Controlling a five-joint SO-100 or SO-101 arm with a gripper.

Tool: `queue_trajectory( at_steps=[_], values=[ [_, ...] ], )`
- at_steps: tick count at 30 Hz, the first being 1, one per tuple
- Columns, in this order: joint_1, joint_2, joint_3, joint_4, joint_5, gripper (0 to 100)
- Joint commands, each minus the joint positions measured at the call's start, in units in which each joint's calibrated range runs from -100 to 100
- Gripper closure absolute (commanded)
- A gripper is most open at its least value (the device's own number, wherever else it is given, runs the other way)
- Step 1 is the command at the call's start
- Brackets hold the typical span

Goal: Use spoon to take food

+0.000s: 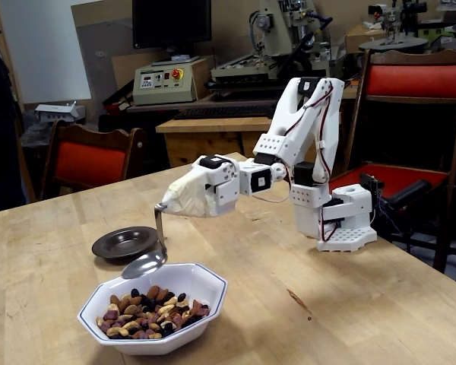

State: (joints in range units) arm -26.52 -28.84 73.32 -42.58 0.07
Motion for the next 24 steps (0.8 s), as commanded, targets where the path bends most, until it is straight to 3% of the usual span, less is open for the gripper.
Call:
queue_trajectory(
  at_steps=[1, 24],
  values=[
    [0.08, -2.27, 0.67, -1.13, -0.24, 96],
    [0.08, -2.35, 7.75, -1.13, -0.29, 96]
  ],
)
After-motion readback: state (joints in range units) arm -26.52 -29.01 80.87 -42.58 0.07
